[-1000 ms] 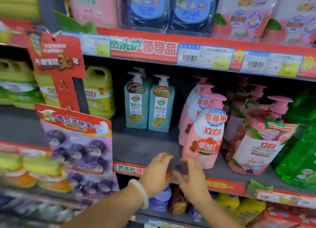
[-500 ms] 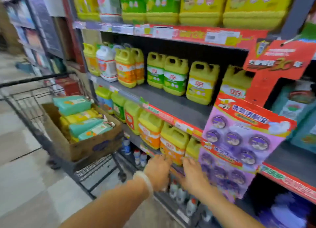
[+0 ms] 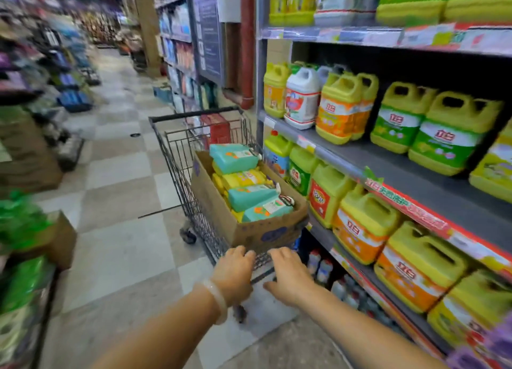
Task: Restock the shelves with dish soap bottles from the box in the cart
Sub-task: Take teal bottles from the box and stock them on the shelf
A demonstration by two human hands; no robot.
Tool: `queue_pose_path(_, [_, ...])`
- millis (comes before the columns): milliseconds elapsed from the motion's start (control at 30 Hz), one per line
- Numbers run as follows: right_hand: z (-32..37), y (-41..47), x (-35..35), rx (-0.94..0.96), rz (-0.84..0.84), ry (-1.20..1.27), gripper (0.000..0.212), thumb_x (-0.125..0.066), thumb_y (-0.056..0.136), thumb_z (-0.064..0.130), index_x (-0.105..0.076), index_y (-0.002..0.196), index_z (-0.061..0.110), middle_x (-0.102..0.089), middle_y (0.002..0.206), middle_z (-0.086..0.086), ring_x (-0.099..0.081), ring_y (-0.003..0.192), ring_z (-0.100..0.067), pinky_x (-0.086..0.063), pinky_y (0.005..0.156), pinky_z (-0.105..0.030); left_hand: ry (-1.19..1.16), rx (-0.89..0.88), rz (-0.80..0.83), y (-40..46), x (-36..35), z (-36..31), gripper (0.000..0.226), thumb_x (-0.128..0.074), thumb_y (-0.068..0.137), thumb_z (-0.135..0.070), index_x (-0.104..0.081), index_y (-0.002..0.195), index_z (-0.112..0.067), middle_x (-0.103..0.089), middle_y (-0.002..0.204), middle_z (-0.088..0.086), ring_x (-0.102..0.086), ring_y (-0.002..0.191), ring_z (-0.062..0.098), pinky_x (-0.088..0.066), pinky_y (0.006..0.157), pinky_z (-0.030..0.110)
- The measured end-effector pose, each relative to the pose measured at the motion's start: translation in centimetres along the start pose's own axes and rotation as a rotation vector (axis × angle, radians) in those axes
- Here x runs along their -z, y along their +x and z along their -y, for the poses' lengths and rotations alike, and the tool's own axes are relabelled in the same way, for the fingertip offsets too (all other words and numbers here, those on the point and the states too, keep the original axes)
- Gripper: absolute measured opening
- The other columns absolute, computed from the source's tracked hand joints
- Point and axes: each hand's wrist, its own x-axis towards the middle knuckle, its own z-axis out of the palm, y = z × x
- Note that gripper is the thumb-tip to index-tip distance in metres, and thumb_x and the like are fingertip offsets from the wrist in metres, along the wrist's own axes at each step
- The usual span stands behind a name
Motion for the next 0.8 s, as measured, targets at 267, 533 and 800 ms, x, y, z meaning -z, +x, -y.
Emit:
queue_pose_path(267, [1.2,13.4,1.1,0.011,0.039,0.037,0.063,-0.063,0.085,0.032,-0.033,0.136,0.012,-0.034,0.140,-0.010,-0.033,0.130,-0.031,-0.036,0.105,-0.040,-0.031,0.024,0.030,10.1,2.7,6.8,0.053,-0.055,0.087,-0.032,-0.040,0.134,-0.010,-0.041,0.133,0.010,-0.039,0.125,0.030,-0.038,0.103,0.039])
queue_pose_path(533, [-1.8,25.1,2.8,-0.195,0.077,0.122,0.071,-0.065,0.084,0.037,-0.029,0.141,0.014,-0.033,0.143,-0.009,-0.032,0.134,-0.029,-0.032,0.110,-0.040,-0.042,-0.021,0.072,22.4,5.3,12.3,0.056,-0.059,0.085,-0.028,-0.040,0.135,-0.010,-0.043,0.133,0.012,-0.041,0.126,0.031,-0.037,0.104,0.038])
queue_pose_path(800, [-5.7,32.9,0.4,-0.504,0.059,0.375,0.069,-0.061,0.084,0.046,-0.036,0.138,0.012,-0.041,0.137,-0.009,-0.041,0.128,-0.027,-0.037,0.105,-0.031,-0.032,-0.170,0.330,34.1,1.4,14.2,0.064,-0.063,0.084,-0.034,-0.035,0.137,-0.011,-0.040,0.136,0.011,-0.041,0.128,0.030,-0.038,0.105,0.039])
